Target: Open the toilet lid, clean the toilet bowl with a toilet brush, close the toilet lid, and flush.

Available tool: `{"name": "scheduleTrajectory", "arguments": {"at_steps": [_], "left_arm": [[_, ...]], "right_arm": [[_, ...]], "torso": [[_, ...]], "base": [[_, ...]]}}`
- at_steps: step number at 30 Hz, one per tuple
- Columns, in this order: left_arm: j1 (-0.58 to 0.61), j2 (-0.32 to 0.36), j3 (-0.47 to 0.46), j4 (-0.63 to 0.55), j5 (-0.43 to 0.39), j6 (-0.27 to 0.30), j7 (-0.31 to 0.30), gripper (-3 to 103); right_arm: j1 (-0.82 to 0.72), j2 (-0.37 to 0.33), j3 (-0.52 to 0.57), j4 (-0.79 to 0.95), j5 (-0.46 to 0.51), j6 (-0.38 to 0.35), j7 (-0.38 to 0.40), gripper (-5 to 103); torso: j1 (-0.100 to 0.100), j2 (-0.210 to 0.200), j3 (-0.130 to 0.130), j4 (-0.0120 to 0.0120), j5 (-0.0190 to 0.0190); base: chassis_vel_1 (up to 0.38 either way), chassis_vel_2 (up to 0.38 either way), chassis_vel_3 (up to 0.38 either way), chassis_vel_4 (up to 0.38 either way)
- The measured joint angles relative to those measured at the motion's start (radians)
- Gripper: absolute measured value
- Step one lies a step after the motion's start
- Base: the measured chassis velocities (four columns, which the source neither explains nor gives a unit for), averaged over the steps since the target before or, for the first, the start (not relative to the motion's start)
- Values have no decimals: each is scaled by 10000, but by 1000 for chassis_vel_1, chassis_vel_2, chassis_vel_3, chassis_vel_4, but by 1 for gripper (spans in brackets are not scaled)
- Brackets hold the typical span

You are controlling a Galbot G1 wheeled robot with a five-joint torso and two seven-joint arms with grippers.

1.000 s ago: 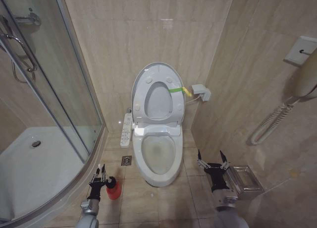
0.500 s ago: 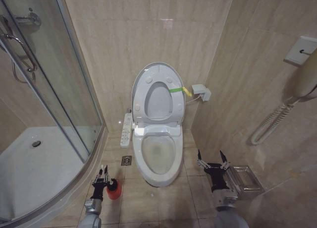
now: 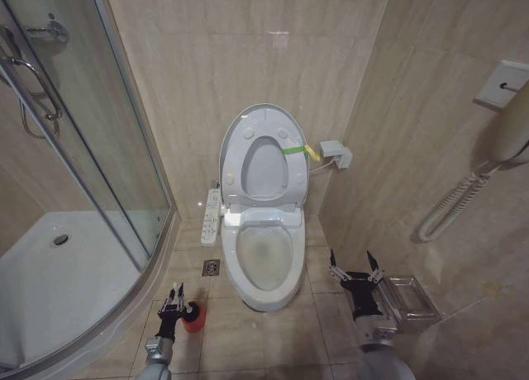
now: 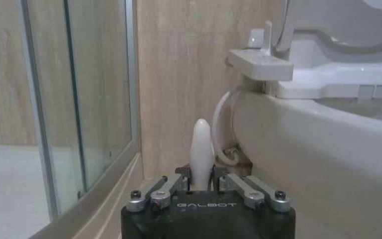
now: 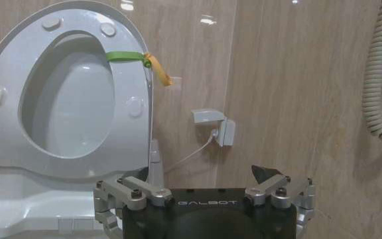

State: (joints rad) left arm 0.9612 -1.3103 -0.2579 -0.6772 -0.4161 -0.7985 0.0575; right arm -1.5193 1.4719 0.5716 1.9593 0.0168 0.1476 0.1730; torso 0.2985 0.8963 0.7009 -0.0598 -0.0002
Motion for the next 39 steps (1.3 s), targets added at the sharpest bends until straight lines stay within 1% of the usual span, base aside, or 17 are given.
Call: {"name": "scheduleTrajectory", "arguments": {"at_steps": [11,20,26,27,34,35,39], "left_arm": [[-14,73,-127,279,125,1,98,21],[-43,54,-243,777,130,-28,376,21],[135,114,-256,502,129,-59,367,21],[179,128,-256,420,128,-59,357,24],[438,205,-241,-49,129,-48,225,24],[498,225,-229,-158,134,-39,188,51],[599,253,-231,-313,219,-54,147,51]], "right_arm": [[0,0,0,0,0,0,0,100],[0,0,0,0,0,0,0,100],[0,0,0,0,0,0,0,100],[0,0,0,0,0,0,0,100],[0,0,0,0,0,0,0,100],[0,0,0,0,0,0,0,100],[0,0,0,0,0,0,0,100]], "torso": [[0,0,0,0,2],[0,1,0,0,4],[0,0,1,0,2],[0,0,2,0,2],[0,0,1,0,2],[0,0,1,0,3],[0,0,1,0,2]], "base": [[0,0,0,0],[0,0,0,0],[0,0,0,0],[0,0,0,0],[0,0,0,0],[0,0,0,0],[0,0,0,0]]}}
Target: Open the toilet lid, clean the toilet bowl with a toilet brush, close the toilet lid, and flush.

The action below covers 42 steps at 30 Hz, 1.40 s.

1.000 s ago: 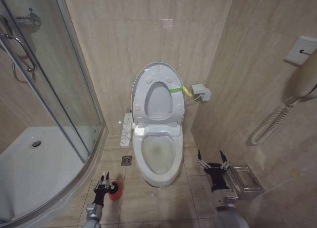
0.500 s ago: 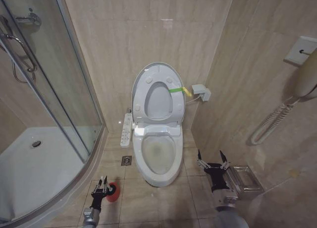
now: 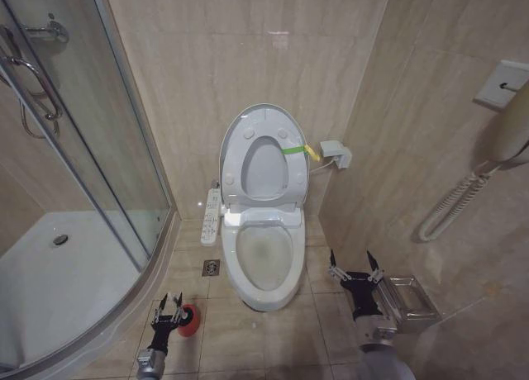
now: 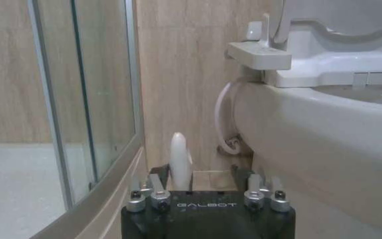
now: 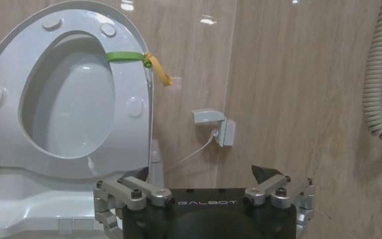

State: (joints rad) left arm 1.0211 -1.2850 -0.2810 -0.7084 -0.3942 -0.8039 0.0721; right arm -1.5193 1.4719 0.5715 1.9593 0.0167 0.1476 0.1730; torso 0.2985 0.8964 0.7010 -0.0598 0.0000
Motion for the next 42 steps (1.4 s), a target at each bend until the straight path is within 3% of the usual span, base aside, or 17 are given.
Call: {"name": "scheduleTrajectory", "arguments": {"at_steps": [2,3,10,11,20,26,32,37,38,42], "left_arm": [[65,12,-10,-97,21,-18,-25,51],[142,26,-10,-209,54,-25,-79,78],[727,163,0,-1100,318,-7,-449,78],[901,206,-8,-1329,393,33,-557,99],[1842,571,-487,-2705,769,199,-992,100],[2634,868,-990,-4824,1044,852,-1260,100],[2944,945,-1352,-6003,1243,1275,-1359,100],[3437,1120,-1838,-8248,1257,2433,-1519,100],[3437,1120,-1838,-8248,1257,2433,-1519,100],[3825,1266,-1969,-9806,1078,3523,-1793,100]], "right_arm": [[0,0,0,0,0,0,0,100],[0,0,0,0,0,0,0,100],[0,0,0,0,0,0,0,100],[0,0,0,0,0,0,0,100],[0,0,0,0,0,0,0,100],[0,0,0,0,0,0,0,100],[0,0,0,0,0,0,0,100],[0,0,0,0,0,0,0,100],[0,0,0,0,0,0,0,100],[0,0,1,0,0,0,0,100]], "torso": [[0,0,0,0,0],[0,0,0,0,0],[0,0,0,0,-1],[0,0,0,-1,-1],[0,0,-1,0,-1],[0,0,-1,0,1],[0,0,-1,0,0],[0,0,-1,0,0],[0,0,-1,0,0],[0,0,-1,1,0]], "base": [[0,0,0,0],[0,0,0,0],[0,0,0,0],[0,0,0,0],[0,0,0,0],[0,0,0,0],[0,0,0,0],[0,0,0,0],[0,0,0,0],[0,0,0,0]]}}
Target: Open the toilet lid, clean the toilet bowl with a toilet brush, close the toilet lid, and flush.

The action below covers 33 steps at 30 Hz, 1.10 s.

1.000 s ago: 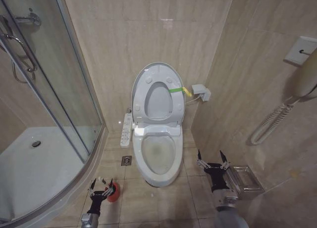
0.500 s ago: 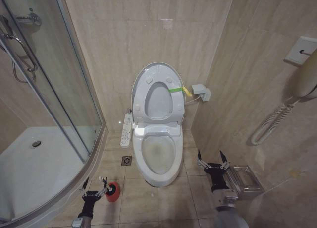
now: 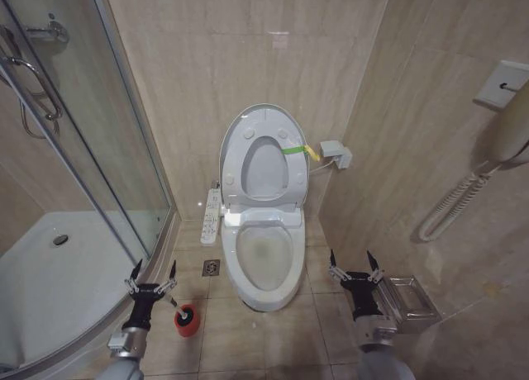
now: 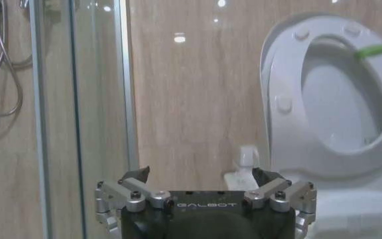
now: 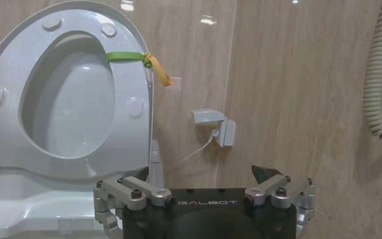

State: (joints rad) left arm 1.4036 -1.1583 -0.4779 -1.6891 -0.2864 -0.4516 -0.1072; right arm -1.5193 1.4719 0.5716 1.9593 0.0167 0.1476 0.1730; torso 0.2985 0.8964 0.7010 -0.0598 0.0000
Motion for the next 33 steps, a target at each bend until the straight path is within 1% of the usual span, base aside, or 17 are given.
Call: {"name": "scheduleTrajectory", "arguments": {"at_steps": [1,2,4,5,6,10,11,12,13,15,20,21,23,24,29,30,33], "left_arm": [[0,0,0,0,0,0,0,100],[75,18,-3,-299,-39,217,-84,100],[260,60,-3,-931,-82,687,-277,100],[460,102,3,-1556,-147,1113,-454,100],[460,102,3,-1556,-147,1113,-454,100],[952,143,55,-2538,-359,1649,-738,100],[952,143,55,-2538,-359,1649,-738,100],[1120,143,89,-2762,-389,1758,-830,100],[1247,139,119,-2898,-398,1835,-874,102],[1666,78,212,-3310,-379,1934,-971,102],[2161,38,307,-3799,-342,1937,-937,102],[2273,47,314,-3887,-315,1869,-836,99],[2566,101,300,-4072,-189,1617,-510,99],[2566,101,300,-4072,-189,1617,-510,99],[2927,120,105,-4220,-111,1249,184,99],[2927,120,105,-4220,-111,1249,184,99],[3019,107,-295,-4076,-86,1025,600,99]], "right_arm": [[0,0,0,0,0,0,0,100],[0,0,-1,0,0,0,0,100],[0,0,-1,0,0,0,0,100],[0,0,0,0,1,0,0,100],[0,0,0,0,1,0,0,100],[0,0,-1,0,0,0,0,100],[0,0,-1,0,0,0,0,100],[0,0,-1,0,0,0,0,100],[0,0,-1,0,0,0,0,100],[0,0,-1,0,0,0,0,100],[0,0,-1,0,0,0,0,100],[0,0,-1,0,0,0,0,100],[0,0,-1,0,0,0,0,100],[0,0,-1,0,0,0,0,100],[0,0,-1,0,0,0,0,100],[0,0,-1,0,0,0,0,100],[0,0,-1,0,0,0,0,100]], "torso": [[0,0,0,0,0],[0,0,0,0,0],[0,0,0,-1,1],[0,0,0,-1,0],[0,0,0,-1,0],[0,0,0,0,0],[0,0,0,0,0],[0,0,0,-1,1],[0,0,0,-1,1],[0,0,0,0,0],[0,0,0,0,0],[0,0,0,0,1],[0,0,0,-1,0],[0,0,0,-1,0],[0,0,0,-1,-1],[0,0,0,-1,-1],[0,0,0,0,0]], "base": [[0,0,0,0],[0,0,0,0],[0,0,0,0],[0,0,0,0],[0,0,0,0],[0,0,0,0],[0,0,0,0],[0,0,0,0],[0,0,0,0],[0,0,0,0],[0,0,0,0],[0,0,0,0],[0,0,0,0],[0,0,0,0],[0,0,0,0],[0,0,0,0],[0,0,0,0]]}}
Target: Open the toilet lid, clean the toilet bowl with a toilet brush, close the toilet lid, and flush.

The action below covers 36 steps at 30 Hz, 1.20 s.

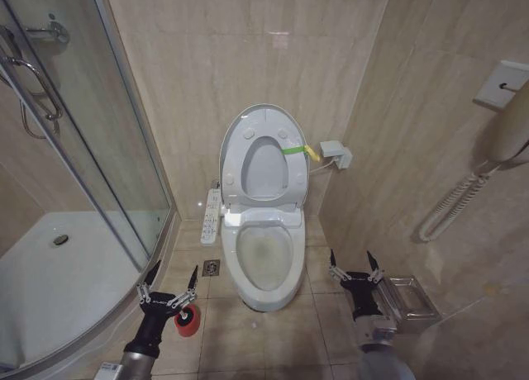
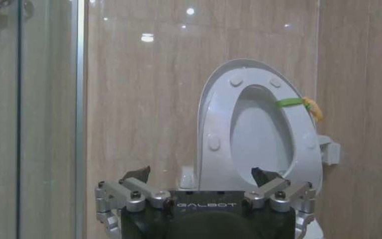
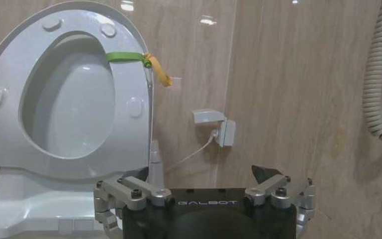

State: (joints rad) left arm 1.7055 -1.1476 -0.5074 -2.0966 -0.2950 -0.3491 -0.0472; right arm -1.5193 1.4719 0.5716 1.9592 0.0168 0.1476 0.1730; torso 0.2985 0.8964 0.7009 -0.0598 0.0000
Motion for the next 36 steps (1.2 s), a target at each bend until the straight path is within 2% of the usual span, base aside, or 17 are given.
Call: {"name": "scheduleTrajectory", "arguments": {"at_steps": [5,11,22,27,36], "left_arm": [[-113,-307,-628,502,108,-302,489,99],[-357,-610,-806,698,70,-301,668,99],[-820,-1194,-1069,941,12,-110,663,99],[-1064,-1712,-1143,1006,-154,113,651,99],[-1008,-2287,-639,1104,-1,153,667,99]], "right_arm": [[0,0,0,0,0,0,0,100],[0,0,0,0,0,0,0,100],[0,0,0,0,0,0,0,100],[0,0,0,0,0,0,0,100],[1,1,0,0,0,0,0,100]], "torso": [[0,0,0,0,-1],[0,0,0,0,-1],[0,0,0,0,0],[0,0,1,0,0],[0,0,1,0,1]], "base": [[0,0,0,0],[0,0,0,0],[0,0,0,0],[0,0,0,0],[0,0,0,0]]}}
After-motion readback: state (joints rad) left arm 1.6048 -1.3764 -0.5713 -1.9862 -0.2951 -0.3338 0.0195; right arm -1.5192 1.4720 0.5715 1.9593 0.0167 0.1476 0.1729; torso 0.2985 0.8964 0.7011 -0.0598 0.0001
